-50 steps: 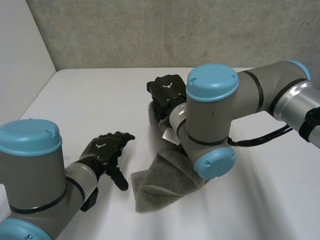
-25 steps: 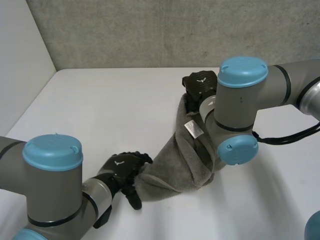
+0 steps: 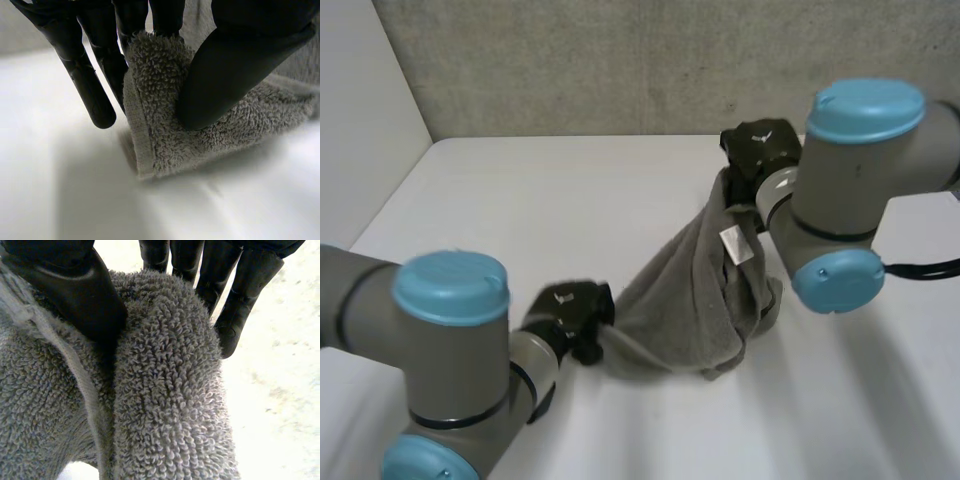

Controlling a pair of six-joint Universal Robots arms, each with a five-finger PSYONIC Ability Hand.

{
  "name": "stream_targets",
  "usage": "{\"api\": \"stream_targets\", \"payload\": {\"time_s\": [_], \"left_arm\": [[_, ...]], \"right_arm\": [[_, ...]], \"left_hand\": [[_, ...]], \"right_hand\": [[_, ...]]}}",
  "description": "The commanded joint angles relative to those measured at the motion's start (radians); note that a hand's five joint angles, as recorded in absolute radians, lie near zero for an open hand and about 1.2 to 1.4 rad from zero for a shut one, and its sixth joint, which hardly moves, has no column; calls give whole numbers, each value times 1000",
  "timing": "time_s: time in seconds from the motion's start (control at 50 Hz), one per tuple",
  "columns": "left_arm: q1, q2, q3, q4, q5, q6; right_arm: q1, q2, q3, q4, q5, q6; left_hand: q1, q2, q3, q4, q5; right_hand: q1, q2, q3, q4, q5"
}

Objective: Fold the towel.

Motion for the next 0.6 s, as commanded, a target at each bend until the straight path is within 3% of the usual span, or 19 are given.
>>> {"api": "stream_targets", "payload": {"time_s": [0.02, 0.08, 0.24, 0.46, 0.48, 0.5, 0.52, 0.54, 0.6], "left_arm": [[10, 196, 2, 34, -17, 1], [8, 269, 2, 33, -13, 3], [-3, 419, -33, 25, -13, 0], [13, 441, -99, 36, -13, 3], [13, 441, -99, 36, -13, 3], [22, 435, -102, 34, -13, 3], [31, 419, -103, 34, -13, 3], [31, 419, -103, 34, -13, 3], [56, 348, -103, 39, -13, 4]], "right_arm": [[-12, -98, 1, 144, -33, -83], [-12, -111, -4, 184, -53, -96], [-17, -91, -94, 235, -210, -100], [-6, 130, -331, 241, -214, -102], [-6, 177, -364, 247, -211, -102], [-6, 208, -375, 250, -198, -105], [-6, 208, -375, 250, -198, -105], [-6, 225, -377, 253, -179, -105], [-6, 230, -377, 255, -117, -103]], "left_hand": [[222, 202, 190, 187, 211], [222, 202, 190, 187, 211], [222, 202, 190, 187, 211], [222, 202, 190, 187, 211], [222, 202, 190, 187, 211], [222, 202, 190, 187, 211], [222, 202, 190, 187, 211], [222, 202, 190, 187, 211], [222, 202, 190, 187, 211]], "right_hand": [[84, 93, 82, 57, 98], [84, 93, 82, 57, 98], [84, 93, 82, 57, 98], [84, 93, 82, 57, 98], [-119, -110, -121, -146, -104], [-792, -783, -794, -819, -778], [-799, -790, -801, -826, -784], [-1138, -1129, -1140, -1165, -1123], [-1138, -1129, -1140, -1165, -1123]]}}
